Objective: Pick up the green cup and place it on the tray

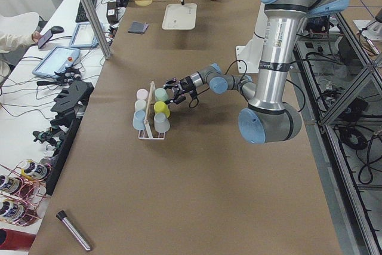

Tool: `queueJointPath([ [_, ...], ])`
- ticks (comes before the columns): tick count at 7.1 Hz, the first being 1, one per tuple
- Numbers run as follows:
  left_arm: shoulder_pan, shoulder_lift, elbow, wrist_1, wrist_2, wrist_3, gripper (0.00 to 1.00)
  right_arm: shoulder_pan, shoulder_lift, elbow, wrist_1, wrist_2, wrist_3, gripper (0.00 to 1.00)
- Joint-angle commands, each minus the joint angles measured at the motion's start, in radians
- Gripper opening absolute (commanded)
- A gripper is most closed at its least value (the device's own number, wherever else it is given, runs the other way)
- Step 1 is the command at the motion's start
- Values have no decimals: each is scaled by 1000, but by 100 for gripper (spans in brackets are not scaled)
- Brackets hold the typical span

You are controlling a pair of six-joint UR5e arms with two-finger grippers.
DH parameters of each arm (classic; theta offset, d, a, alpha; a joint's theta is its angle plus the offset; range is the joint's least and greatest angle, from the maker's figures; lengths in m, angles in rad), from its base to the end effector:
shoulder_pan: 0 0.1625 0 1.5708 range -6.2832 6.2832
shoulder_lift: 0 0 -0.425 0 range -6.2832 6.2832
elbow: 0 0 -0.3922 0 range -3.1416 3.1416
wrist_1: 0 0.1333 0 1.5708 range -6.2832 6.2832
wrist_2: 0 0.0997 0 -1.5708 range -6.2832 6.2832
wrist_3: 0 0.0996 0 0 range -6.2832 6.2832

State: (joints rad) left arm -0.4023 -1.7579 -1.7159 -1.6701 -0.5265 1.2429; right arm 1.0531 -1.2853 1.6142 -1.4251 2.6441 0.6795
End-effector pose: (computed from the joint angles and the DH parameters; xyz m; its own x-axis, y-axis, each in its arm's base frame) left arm 0.4306 -0.4217 0.4559 -0.6208 0.4400 0.6489 -0.7704 -0.1892 -0.6088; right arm -0.2578 -0.5451 0.4403 0.4446 0.0305 0.8952 0.2067 0.9689 -0.1357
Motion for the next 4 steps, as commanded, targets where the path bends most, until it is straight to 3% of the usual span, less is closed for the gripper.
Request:
queueJointPath([
  [1,-6,0,9,-25,-1,12,92,-147,122,-7,0,-96,122,0],
  [3,-12,-5,5,-31,-1,71,39,-206,185,-11,11,-137,193,0],
  [4,-12,-5,1,-87,-1,119,25,-252,193,-11,88,-174,281,0],
])
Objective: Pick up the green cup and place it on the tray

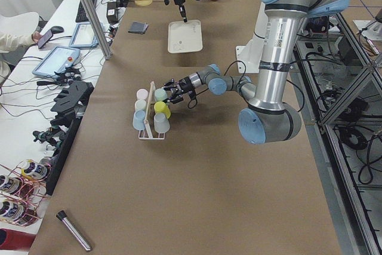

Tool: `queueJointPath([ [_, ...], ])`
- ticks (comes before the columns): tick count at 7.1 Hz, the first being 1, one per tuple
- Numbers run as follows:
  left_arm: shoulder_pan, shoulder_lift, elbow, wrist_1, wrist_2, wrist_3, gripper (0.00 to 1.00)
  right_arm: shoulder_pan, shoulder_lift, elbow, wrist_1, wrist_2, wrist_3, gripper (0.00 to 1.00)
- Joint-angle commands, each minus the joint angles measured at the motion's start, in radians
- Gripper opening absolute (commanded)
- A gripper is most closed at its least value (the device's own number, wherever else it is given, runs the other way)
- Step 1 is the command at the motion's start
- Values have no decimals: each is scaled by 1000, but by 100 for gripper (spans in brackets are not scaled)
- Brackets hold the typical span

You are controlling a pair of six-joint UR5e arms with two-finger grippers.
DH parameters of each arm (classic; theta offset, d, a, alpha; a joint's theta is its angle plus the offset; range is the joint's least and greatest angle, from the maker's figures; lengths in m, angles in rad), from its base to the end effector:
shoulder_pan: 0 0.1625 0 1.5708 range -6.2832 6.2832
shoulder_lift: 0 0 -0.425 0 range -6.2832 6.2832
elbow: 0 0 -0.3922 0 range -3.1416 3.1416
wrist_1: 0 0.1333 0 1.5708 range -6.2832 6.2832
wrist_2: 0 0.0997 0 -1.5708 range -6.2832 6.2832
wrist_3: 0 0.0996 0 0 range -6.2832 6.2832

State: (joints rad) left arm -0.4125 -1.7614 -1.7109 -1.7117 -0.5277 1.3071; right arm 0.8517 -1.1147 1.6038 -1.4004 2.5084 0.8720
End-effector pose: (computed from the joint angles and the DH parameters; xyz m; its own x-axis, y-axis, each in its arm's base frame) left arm 0.4279 -0.4267 0.4518 -0.6416 0.4240 0.6392 -0.7548 -0.2004 -0.6246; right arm -0.3872 -0.5227 0.3453 0.4757 -0.0346 0.8789 0.2431 0.9655 -0.0936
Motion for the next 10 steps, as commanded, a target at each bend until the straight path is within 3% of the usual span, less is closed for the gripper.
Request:
queueJointPath([
  [1,-2,-1,-12,-98,0,143,21,-101,23,-10,175,-92,222,0],
  [3,-20,23,-68,-193,2,250,19,-149,36,-51,288,-140,339,0],
  [5,-26,109,-188,-195,18,255,19,-168,87,-94,288,-158,399,0],
  [6,-25,149,-241,-197,90,258,19,-180,93,-96,290,-178,410,0],
  [7,-25,184,-300,-241,97,280,19,-198,105,-99,290,-192,413,0],
  [10,-43,200,-322,-640,88,457,18,-249,136,-102,293,-241,413,0],
])
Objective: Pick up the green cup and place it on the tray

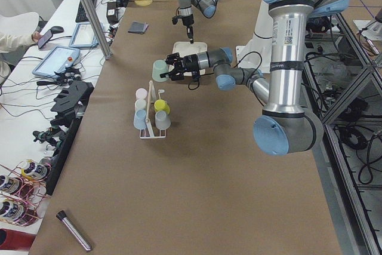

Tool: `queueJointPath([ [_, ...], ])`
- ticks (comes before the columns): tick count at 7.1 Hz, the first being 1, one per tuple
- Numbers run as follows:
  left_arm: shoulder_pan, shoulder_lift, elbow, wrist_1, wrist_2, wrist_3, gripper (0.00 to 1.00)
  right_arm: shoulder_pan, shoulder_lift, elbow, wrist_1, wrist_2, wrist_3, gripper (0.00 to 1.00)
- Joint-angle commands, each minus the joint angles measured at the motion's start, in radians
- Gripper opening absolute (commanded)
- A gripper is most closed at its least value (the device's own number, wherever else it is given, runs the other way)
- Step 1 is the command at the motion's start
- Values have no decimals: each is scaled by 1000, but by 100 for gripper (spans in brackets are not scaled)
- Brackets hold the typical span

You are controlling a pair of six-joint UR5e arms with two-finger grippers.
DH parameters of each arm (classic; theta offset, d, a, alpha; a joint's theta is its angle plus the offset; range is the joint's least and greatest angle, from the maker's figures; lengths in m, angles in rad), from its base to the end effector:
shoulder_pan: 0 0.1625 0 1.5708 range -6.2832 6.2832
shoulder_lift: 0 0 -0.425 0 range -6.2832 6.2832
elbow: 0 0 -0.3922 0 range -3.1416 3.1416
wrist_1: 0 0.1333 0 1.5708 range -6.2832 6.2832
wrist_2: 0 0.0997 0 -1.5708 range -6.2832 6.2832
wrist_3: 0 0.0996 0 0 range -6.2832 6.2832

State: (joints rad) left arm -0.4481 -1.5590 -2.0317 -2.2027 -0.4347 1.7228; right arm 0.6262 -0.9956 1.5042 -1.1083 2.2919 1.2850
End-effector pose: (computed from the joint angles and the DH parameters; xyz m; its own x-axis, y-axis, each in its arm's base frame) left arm 0.2926 -0.3888 0.3489 -0.5560 0.1965 0.8076 -0.8292 -0.0633 -0.5554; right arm -0.5209 -0.4602 0.2880 0.4384 0.0557 0.8971 0.1303 0.9836 -0.1248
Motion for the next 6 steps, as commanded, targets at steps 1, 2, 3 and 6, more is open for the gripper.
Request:
queueJointPath([
  [1,-11,-18,4,-216,-63,3,16,-32,21,-9,1,-35,0,0],
  [2,-67,-67,20,-241,-179,-100,16,-34,19,-9,1,-41,0,0],
  [3,-84,-113,42,-241,-278,-279,16,-33,14,-9,2,-42,-1,56],
  [6,-84,-200,97,-239,-488,-830,16,28,-3,1,2,-34,-42,98],
])
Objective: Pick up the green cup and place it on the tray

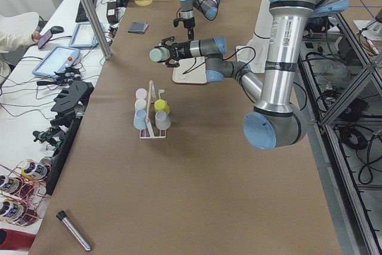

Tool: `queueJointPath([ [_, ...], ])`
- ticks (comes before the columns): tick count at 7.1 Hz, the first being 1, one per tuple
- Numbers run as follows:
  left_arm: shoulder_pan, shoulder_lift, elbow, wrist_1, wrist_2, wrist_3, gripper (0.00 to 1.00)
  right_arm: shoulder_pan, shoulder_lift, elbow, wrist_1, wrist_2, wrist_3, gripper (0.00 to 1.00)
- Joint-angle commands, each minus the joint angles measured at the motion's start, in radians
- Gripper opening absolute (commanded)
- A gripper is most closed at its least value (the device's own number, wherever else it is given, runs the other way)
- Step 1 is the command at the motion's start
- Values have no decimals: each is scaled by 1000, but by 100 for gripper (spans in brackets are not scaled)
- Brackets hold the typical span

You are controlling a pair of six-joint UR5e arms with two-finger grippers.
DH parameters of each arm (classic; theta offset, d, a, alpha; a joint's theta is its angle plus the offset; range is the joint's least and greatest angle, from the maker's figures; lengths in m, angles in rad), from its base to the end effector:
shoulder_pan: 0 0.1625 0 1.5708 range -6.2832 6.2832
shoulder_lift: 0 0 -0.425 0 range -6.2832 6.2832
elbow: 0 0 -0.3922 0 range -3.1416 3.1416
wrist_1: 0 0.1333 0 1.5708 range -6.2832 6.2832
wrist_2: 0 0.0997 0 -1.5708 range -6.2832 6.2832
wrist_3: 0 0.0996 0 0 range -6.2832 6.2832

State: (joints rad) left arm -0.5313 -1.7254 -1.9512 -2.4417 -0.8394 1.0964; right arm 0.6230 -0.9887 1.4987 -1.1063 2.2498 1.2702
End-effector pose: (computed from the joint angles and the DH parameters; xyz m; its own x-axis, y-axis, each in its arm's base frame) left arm 0.3232 -0.4217 0.2963 0.3058 0.2146 0.9276 -0.9054 -0.2359 0.3531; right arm -0.5240 -0.4636 0.2871 0.4451 0.0361 0.8947 0.1044 0.9903 -0.0919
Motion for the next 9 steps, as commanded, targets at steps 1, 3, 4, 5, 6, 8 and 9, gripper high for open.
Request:
queueJointPath([
  [1,1,-55,21,-3,-175,-428,16,87,-66,33,-4,51,-136,98],
  [3,4,-141,76,-32,-353,-823,13,247,-180,66,-7,146,-392,97],
  [4,10,-227,180,-142,-406,-907,12,307,-230,64,-18,152,-577,98],
  [5,33,-285,301,-280,-408,-926,12,363,-273,54,-20,152,-721,98],
  [6,72,-313,396,-418,-406,-940,12,406,-295,54,-45,152,-791,99],
  [8,134,-344,564,-691,-408,-995,12,476,-295,72,-195,127,-801,99],
  [9,146,-349,639,-800,-418,-1024,12,535,-300,89,-270,73,-810,99],
])
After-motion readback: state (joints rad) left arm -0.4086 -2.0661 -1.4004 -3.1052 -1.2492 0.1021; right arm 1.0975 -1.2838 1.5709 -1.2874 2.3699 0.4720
